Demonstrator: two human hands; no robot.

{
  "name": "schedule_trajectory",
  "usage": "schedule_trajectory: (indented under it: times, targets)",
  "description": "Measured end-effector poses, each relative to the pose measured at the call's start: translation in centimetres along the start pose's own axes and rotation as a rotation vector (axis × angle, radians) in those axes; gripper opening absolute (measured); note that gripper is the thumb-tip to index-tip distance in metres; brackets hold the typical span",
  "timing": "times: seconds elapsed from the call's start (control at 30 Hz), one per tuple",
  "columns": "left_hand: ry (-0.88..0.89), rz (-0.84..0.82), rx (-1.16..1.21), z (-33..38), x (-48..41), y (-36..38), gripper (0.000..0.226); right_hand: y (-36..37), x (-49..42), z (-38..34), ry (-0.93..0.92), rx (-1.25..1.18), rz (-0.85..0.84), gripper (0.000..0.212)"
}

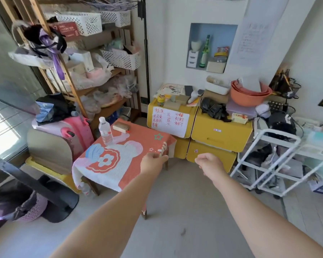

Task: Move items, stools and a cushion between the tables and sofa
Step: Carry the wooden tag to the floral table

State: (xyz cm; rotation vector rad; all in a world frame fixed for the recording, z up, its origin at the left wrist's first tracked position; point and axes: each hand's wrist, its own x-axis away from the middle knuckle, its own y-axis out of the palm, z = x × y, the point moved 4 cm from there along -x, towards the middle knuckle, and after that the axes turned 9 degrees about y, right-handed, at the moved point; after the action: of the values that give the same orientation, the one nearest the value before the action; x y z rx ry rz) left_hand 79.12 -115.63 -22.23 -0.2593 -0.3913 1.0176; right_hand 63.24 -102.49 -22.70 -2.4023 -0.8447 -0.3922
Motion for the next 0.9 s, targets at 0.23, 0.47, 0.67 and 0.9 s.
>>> schedule_trajectory:
  times: [0.23, 0.47, 0.67, 0.9]
  targets:
    - [-0.066, 0.071, 0.071, 3.8, -6.8, 5.2, 0.018, -4.1, -10.2, -4.4, -0.037, 0.035, -0.045, 0.027]
    - [-0.113, 0.163, 0.062, 4.7, -16.0, 6.7, 0.044, -1.3, -19.4, -8.5, -0.072, 0.072, -0.168, 0.026]
    - [-0.135, 0.221, 0.097, 4.8, -26.1, 6.3, 0.032, 1.5, -28.4, -13.5, -0.077, 0.13, -0.212, 0.03]
    - [-0.164, 0.318, 0.095, 6.3, -36.9, 3.4, 0.028, 6.2, -37.7, -21.4, -0.088, 0.156, -0.275, 0.023]
